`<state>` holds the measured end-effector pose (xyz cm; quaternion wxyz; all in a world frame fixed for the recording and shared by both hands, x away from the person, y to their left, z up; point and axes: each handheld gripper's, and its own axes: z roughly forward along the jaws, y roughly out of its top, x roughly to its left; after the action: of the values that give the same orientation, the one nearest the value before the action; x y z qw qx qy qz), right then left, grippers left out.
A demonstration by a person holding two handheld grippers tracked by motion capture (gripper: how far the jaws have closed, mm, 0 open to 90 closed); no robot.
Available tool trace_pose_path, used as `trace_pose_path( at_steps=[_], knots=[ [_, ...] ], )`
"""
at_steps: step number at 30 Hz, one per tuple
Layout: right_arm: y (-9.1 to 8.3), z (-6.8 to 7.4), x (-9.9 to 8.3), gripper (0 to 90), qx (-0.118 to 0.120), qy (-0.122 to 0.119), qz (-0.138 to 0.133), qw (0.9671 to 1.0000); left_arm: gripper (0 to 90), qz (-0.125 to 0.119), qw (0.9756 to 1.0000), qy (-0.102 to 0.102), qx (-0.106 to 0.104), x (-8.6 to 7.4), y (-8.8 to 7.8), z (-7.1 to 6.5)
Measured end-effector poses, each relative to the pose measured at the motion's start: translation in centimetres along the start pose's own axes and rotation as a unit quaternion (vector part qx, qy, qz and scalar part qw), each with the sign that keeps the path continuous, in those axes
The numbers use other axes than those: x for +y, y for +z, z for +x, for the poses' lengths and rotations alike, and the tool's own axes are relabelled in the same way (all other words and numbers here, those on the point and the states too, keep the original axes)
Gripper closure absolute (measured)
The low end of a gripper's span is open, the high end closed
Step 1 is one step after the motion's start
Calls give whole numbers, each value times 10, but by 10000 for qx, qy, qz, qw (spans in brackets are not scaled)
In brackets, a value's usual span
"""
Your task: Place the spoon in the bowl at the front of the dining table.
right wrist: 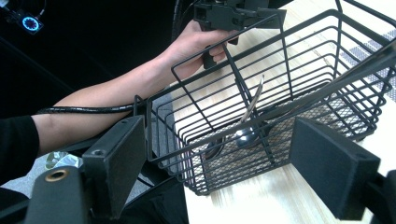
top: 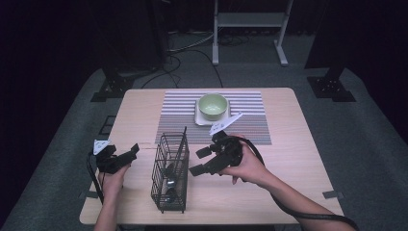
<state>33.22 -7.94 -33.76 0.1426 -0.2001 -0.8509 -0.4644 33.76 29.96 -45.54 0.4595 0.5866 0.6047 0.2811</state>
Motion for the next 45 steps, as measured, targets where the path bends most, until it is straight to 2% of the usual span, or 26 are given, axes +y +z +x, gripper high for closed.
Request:
trace_pose_path(
  at_steps=[9, 13, 16, 20, 22, 35, 41, 42, 45],
  knots=[
    [7, -3, 7, 212, 15, 27, 38, 10000, 16, -7, 10000, -10, -12, 0, 0, 0],
    [10, -4, 9, 236, -74, 63, 78, 9999, 16, -3, 10000, -10, -9, 0, 0, 0],
    [12, -6, 11, 323, -138, 73, 80, 9998, 16, -7, 10000, -29, -16, 0, -1, -1],
    [14, -9, 12, 385, -154, 123, 83, 9998, 16, -3, 10000, -34, -7, 0, -1, 0],
    [15, -9, 13, 448, -272, 110, 106, 9995, 16, -6, 10000, -35, 2, 0, -1, 1],
    [19, -10, 18, 610, -352, 191, 133, 9991, 16, -16, 10000, -81, 14, 0, -2, 2],
    [21, -10, 18, 757, -404, 197, 189, 9988, 16, -18, 10000, -68, 9, 1, -2, 2],
    [20, -10, 19, 806, -437, 167, 176, 9987, 16, -16, 10000, -72, 9, 1, -2, 2],
    [19, -9, 20, 840, -469, 148, 139, 9987, 16, -20, 10000, -79, 10, 0, -2, 2]
  ],
)
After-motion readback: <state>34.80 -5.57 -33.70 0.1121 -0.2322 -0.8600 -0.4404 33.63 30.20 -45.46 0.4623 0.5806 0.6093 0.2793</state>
